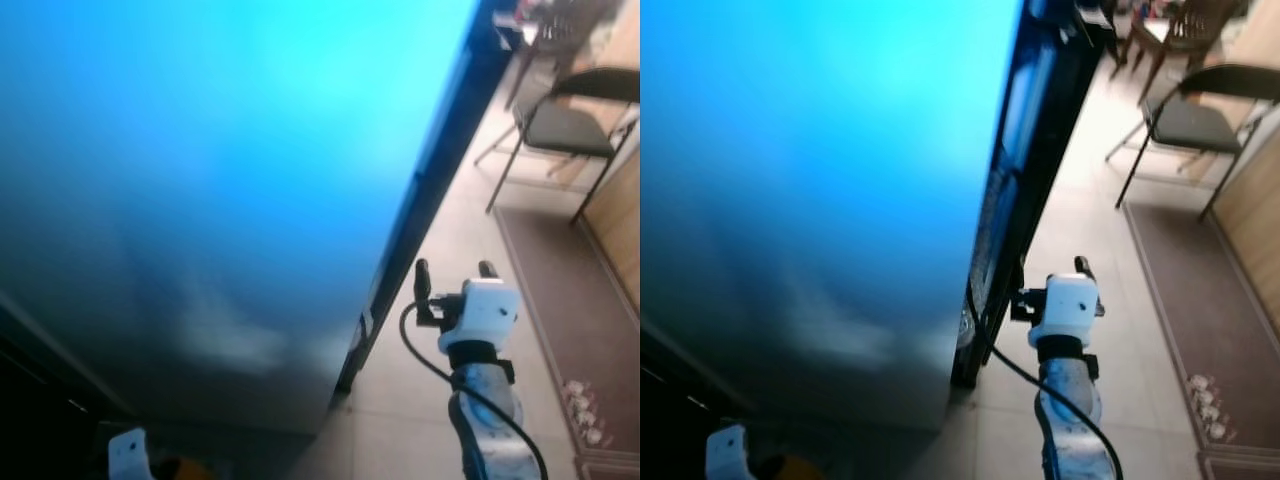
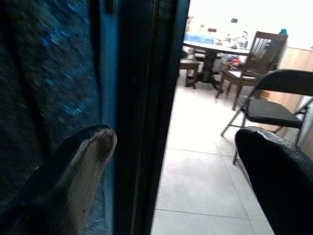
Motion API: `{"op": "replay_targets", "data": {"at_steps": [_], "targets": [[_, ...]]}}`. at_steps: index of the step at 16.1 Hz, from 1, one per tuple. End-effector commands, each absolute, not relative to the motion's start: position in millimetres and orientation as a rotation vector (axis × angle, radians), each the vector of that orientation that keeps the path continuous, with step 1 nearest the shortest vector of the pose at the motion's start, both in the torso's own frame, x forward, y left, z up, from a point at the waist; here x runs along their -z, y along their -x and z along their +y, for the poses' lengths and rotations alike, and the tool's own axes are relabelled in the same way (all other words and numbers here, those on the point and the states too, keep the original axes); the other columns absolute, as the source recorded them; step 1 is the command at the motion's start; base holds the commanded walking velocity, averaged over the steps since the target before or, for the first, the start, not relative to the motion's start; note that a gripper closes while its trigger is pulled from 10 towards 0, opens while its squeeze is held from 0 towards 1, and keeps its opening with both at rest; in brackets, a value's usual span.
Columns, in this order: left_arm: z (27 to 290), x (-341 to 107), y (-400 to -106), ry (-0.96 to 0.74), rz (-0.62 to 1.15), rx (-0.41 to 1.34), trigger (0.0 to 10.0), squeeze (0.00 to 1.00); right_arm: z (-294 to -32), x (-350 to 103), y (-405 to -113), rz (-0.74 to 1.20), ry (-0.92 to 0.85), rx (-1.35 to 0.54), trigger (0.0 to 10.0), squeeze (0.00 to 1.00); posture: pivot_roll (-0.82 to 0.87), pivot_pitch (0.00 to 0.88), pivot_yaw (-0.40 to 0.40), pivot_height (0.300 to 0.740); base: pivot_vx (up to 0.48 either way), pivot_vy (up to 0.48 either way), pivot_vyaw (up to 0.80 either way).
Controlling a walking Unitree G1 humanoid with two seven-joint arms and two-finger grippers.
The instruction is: Restocking fridge
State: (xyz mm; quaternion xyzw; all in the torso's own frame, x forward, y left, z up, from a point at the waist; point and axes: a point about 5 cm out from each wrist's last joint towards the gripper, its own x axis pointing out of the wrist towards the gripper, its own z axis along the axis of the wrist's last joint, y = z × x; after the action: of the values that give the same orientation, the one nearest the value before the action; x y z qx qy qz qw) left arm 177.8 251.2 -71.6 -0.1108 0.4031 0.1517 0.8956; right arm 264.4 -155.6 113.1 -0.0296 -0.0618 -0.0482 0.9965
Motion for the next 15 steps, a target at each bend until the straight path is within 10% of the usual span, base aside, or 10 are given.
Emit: {"op": "replay_targets", "data": {"at_steps": [1, 15], "targets": [[252, 75, -170, 0.218, 0.867, -0.311, 10.0, 0.0, -155, -117, -264, -0.136, 0.05, 0.099, 10.0, 0.0, -0.17, 0.124, -0.009, 0.74, 0.0, 0.386, 0.0], [252, 73, -175, 0.226, 0.847, -0.301, 10.0, 0.0, -199, -115, -269, -0.114, 0.018, 0.326, 10.0, 0.0, -0.17, 0.114, -0.006, 0.74, 0.0, 0.0, 0.0]]}}
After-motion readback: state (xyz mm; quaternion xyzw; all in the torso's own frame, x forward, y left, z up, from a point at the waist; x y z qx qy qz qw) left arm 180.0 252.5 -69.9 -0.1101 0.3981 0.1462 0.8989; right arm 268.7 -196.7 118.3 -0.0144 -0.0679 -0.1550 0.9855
